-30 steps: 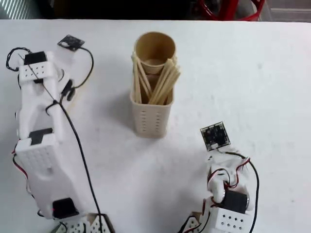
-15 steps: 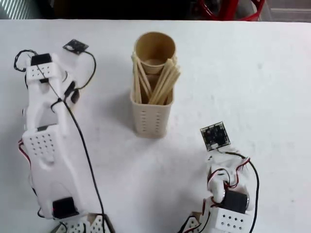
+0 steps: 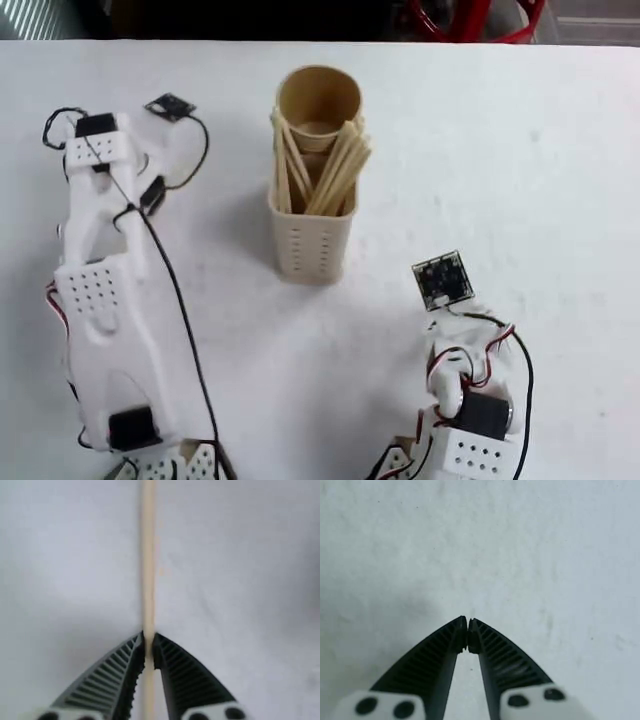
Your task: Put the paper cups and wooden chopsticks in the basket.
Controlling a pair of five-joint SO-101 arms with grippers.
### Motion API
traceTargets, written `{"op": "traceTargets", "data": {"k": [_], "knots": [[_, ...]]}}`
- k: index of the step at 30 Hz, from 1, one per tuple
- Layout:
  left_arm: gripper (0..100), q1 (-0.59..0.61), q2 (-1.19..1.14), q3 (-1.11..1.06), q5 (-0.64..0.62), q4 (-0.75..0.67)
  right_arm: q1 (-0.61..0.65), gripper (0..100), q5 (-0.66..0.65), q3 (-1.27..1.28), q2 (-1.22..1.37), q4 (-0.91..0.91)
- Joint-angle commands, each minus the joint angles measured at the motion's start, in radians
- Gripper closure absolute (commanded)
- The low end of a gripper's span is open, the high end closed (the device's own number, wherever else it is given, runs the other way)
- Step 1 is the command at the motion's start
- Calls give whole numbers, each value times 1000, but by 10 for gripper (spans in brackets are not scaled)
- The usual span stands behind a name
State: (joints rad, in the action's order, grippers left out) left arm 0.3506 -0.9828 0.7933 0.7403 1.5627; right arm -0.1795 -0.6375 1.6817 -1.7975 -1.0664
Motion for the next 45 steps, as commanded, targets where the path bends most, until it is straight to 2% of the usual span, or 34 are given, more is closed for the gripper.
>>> {"op": "traceTargets", "data": {"k": [1, 5, 8, 12, 15, 19, 23, 27, 32, 36, 39, 45], "knots": [[977, 13, 24, 40, 26, 101, 4, 981, 0, 9, -7, 1], [977, 10, 107, 152, 8, 218, 4, 981, 0, 9, -7, 1], [977, 10, 236, 201, -74, 226, 4, 981, 0, 9, -7, 1], [977, -25, 483, 153, -161, 226, 4, 981, 0, 9, -7, 1], [977, -116, 697, 57, -250, 222, 4, 981, 0, 9, -7, 1], [977, -329, 983, -49, -394, 186, 4, 981, 0, 9, -7, 1], [977, -561, 1216, -153, -517, 34, 4, 981, 0, 9, -7, 1], [977, -722, 1339, -353, -574, -224, 4, 981, 0, 9, -7, 1], [973, -782, 1400, -715, -571, -623, 4, 981, 0, 9, -7, 1], [973, -816, 1425, -953, -479, -941, 4, 981, 0, 9, -7, 1], [974, -822, 1438, -1028, -463, -1016, 4, 981, 0, 9, -7, 1], [973, -803, 1440, -1056, -463, -957, 4, 981, 0, 9, -7, 1]]}}
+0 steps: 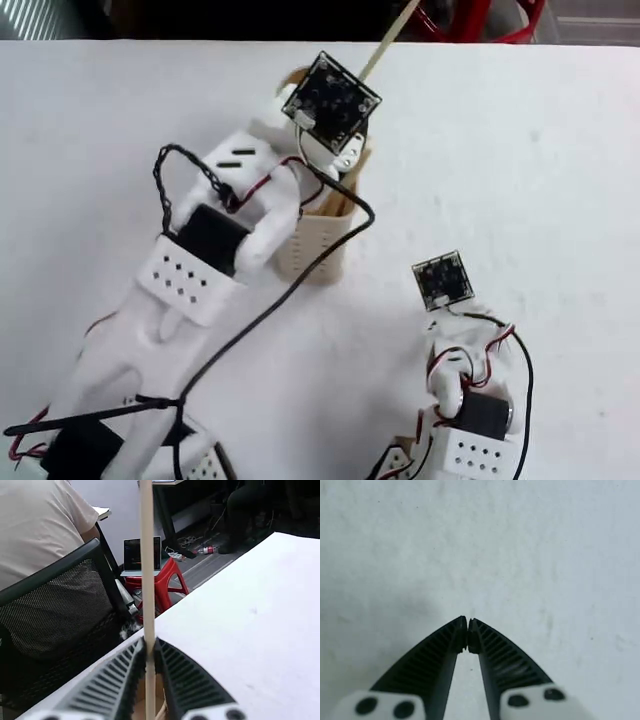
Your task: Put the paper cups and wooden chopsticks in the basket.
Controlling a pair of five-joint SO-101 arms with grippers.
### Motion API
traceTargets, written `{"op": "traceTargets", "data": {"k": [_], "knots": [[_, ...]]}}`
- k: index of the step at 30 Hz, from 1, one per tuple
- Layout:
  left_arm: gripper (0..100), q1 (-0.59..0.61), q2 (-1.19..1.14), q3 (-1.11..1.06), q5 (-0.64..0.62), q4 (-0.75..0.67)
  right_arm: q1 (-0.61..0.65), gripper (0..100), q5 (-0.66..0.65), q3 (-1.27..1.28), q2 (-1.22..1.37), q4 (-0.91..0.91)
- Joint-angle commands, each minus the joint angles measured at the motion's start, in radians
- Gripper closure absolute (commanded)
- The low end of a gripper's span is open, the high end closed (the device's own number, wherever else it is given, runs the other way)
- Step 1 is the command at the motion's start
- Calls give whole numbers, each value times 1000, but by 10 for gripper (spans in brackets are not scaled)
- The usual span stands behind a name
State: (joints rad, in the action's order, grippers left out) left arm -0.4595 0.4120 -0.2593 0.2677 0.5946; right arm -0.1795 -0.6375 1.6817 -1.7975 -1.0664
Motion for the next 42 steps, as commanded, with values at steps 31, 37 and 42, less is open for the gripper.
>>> {"op": "traceTargets", "data": {"k": [31, 37, 42], "knots": [[876, 593, 394, -229, 17, 333, 4, 981, 0, 9, -7, 1], [984, 909, 526, -546, 17, 270, 4, 981, 0, 9, -7, 1], [950, 946, 753, -974, 17, 8, 4, 981, 0, 9, -7, 1]]}}
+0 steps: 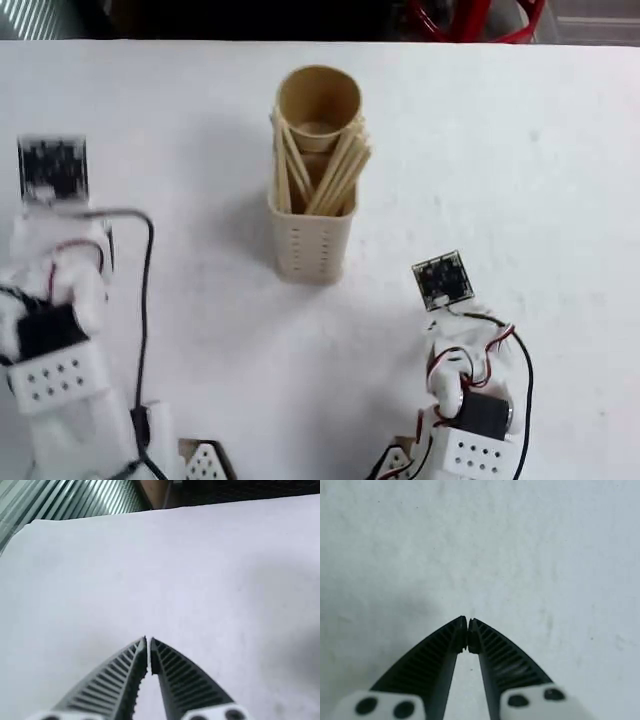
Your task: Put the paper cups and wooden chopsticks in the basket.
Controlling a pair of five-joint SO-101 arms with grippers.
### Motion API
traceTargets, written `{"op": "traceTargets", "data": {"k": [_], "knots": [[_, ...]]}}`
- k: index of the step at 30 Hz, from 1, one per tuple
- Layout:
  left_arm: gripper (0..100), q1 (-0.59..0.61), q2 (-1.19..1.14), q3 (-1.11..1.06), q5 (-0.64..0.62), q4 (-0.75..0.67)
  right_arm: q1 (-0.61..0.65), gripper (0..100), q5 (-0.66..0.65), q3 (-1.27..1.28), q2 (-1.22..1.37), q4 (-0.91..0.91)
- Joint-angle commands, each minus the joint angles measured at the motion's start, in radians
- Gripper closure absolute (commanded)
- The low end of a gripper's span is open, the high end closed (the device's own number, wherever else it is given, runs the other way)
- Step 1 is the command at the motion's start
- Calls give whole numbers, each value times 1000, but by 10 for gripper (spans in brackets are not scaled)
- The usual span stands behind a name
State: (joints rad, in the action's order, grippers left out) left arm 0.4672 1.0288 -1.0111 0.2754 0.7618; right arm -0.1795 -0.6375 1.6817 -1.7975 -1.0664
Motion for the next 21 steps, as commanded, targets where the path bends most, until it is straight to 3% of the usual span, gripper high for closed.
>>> {"op": "traceTargets", "data": {"k": [1, 4, 7, 15, 21], "knots": [[950, 18, 189, -308, 8, -224, 4, 981, 0, 9, -7, 1], [950, 18, 360, -535, 5, -387, 4, 981, 0, 9, -7, 1], [951, 18, 524, -695, 2, -439, 4, 981, 0, 9, -7, 1], [952, -12, 731, -686, 6, 0, 4, 981, 0, 9, -7, 1], [952, -13, 768, -684, 8, 120, 4, 981, 0, 9, -7, 1]]}}
